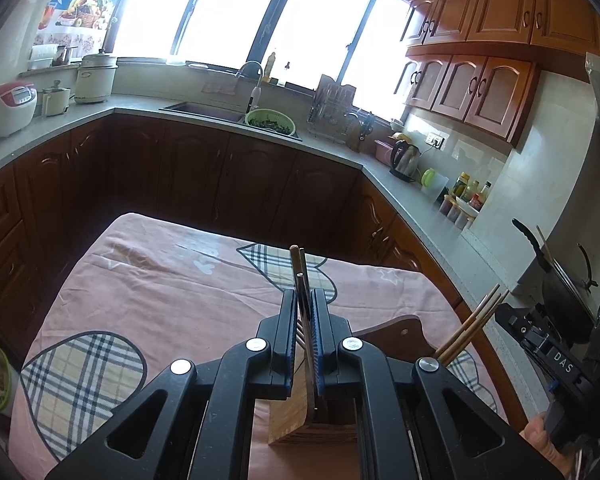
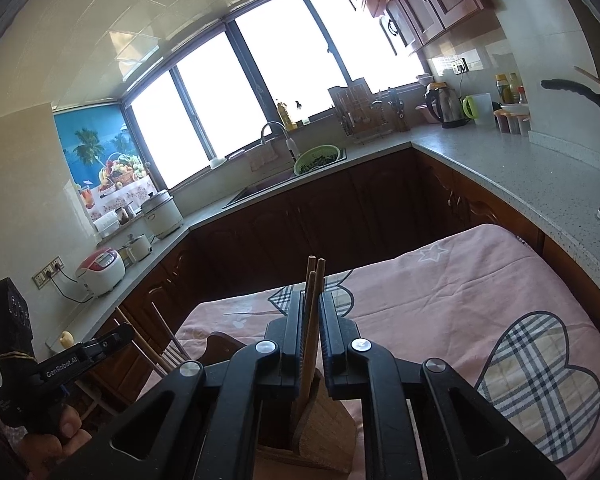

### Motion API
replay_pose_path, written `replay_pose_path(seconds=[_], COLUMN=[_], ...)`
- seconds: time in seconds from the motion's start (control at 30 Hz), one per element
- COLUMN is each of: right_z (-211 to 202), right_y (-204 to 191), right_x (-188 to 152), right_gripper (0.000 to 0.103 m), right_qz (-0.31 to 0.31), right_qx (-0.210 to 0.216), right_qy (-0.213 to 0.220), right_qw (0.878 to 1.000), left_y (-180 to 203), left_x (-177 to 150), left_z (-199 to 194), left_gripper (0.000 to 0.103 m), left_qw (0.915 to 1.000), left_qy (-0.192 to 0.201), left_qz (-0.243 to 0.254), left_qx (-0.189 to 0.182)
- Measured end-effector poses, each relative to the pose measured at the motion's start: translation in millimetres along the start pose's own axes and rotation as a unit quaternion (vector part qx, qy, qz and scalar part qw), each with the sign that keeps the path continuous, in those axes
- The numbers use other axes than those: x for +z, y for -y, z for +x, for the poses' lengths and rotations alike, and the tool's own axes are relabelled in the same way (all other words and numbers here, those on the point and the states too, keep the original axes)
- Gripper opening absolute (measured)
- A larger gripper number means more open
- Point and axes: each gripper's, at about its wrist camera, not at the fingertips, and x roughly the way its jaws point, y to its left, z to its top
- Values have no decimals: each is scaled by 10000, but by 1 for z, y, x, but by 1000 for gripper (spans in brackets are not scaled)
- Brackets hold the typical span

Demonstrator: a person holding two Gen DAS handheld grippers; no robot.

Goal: Organize utensils

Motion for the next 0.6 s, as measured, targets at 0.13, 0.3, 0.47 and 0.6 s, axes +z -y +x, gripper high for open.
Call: replay_pose_path(seconds=[0.13, 0.3, 0.47, 0.6], right_z=[-6, -8, -10, -21], right_y=[-2, -3, -6, -7], right_x=[2, 3, 1, -5], right_gripper=[35, 51, 75, 92], right_qz=[17, 23, 53, 107], right_qx=[-30, -20, 70, 176], right_qy=[122, 112, 79, 123], right_qw=[9999, 9999, 9999, 9997], left_y=[1, 5, 8, 13], left_x=[0, -1, -6, -15], left_z=[-2, -9, -22, -38], left_gripper=[19, 49, 75, 90], left_qw=[10000, 9999, 9996, 9990], left_qy=[4, 51, 121, 151], left_qz=[-14, 37, 79, 172], left_qx=[6, 100, 229, 396])
